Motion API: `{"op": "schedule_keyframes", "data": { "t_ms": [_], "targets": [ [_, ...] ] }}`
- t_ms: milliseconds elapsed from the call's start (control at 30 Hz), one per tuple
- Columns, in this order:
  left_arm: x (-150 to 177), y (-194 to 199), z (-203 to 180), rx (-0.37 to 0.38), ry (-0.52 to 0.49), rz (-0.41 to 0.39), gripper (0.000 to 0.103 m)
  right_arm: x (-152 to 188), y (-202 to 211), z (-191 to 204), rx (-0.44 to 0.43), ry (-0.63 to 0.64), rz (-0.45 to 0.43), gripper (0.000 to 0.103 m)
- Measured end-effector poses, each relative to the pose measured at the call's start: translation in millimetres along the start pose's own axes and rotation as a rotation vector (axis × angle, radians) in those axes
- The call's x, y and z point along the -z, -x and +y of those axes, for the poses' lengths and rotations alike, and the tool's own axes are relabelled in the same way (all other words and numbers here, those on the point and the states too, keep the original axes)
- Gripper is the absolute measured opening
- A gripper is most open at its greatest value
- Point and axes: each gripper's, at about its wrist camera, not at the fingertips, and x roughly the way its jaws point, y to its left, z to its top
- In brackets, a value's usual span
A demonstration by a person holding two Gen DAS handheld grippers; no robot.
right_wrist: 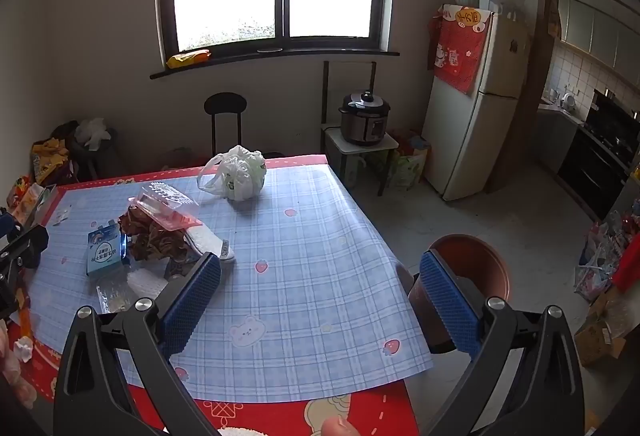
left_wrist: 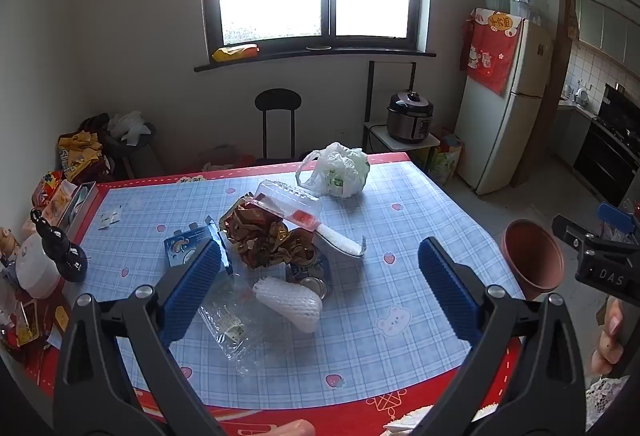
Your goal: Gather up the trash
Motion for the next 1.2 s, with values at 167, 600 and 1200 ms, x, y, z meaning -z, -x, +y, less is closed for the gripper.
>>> {"op": "schedule_keyframes", "data": {
  "t_ms": [167, 600, 1200],
  "targets": [
    [0.0, 0.0, -0.1, 0.001, -0.001, 0.0, 0.097, -0.1, 1.0, -0.7, 0.007, 0.001, -0.001, 0.098],
    [0.8, 0.6, 2.1, -0.002, -0.004, -0.006, 0.097, 0.5, 1.0, -3.5, 0.009, -0.002, 0.0, 0.098],
    [1.5, -0.7, -3.9, -0.001, -0.008, -0.003, 0.097, 2.6, 0.1, -3.6, 0.01, -0.011, 0.004, 0.098]
  ]
}}
